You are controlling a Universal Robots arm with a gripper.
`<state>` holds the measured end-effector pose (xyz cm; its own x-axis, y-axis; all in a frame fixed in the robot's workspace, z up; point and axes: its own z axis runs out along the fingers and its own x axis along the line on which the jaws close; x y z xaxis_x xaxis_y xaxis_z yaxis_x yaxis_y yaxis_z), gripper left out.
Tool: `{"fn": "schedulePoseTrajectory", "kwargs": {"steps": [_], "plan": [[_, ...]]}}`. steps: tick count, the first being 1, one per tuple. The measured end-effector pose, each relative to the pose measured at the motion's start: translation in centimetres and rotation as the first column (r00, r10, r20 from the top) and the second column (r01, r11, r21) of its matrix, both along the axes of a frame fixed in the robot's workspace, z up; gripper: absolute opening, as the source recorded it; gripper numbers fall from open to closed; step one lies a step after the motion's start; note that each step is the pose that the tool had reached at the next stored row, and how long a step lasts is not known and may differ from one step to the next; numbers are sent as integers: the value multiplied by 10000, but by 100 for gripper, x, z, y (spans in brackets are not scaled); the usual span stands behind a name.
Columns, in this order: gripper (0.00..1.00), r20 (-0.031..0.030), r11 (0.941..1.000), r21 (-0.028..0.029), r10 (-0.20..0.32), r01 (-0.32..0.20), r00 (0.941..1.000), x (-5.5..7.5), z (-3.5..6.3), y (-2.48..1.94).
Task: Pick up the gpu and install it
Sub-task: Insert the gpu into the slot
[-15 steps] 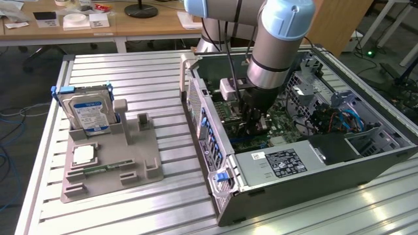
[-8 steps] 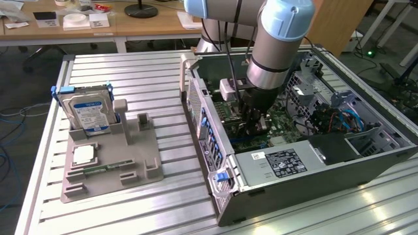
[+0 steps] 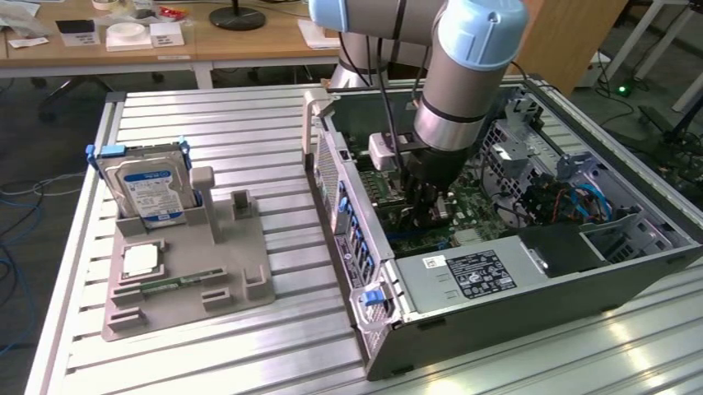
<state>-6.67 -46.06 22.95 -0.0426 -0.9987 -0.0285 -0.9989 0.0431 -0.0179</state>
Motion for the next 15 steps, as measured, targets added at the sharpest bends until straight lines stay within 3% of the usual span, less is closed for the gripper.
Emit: {"fn": "schedulePoseTrajectory", "kwargs": {"steps": [15], "plan": [[28, 2, 10000, 3, -2, 2, 10000, -1, -37, 1]]}}
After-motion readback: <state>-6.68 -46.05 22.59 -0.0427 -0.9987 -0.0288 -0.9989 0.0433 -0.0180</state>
